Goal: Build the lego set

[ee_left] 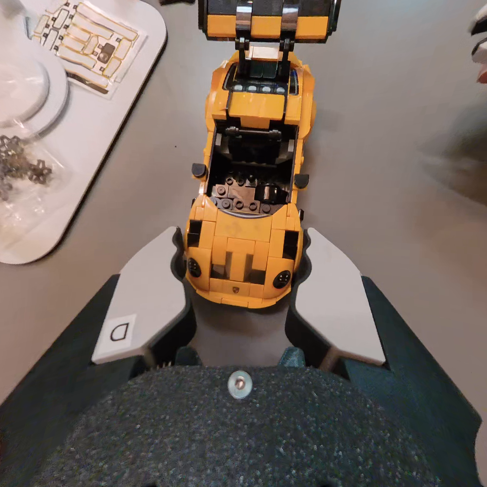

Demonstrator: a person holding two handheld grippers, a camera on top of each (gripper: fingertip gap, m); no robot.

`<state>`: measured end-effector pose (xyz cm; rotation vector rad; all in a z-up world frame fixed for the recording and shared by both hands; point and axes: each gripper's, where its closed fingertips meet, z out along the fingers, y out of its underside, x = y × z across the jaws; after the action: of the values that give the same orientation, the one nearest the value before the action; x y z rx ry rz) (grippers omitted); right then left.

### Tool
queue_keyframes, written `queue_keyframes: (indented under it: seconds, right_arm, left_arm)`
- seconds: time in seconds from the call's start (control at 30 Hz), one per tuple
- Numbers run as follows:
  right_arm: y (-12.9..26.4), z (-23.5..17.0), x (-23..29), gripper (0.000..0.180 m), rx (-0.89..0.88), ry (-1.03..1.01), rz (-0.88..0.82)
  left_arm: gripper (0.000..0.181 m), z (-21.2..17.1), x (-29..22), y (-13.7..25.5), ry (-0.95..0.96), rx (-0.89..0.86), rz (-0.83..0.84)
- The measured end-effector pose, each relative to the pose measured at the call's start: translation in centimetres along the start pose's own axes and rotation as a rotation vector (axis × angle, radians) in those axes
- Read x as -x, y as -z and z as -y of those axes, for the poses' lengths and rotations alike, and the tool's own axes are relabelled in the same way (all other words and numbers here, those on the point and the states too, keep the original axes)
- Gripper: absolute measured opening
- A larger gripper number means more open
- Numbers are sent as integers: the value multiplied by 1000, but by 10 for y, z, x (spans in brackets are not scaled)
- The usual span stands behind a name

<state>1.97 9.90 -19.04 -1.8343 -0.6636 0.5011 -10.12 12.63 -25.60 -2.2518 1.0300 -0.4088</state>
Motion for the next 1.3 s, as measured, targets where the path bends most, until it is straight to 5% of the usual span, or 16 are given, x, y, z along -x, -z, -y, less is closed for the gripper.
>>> queue_keyframes:
  seconds: [0.43,1.3]
  right_arm:
    - [0,16,10,0,69,2,48]
    - [-9,-3,0,0,137,3,3]
  left_arm:
    - [84,26,-36,25,472,-177,-484]
    - [84,28,-32,24,565,-257,-487]
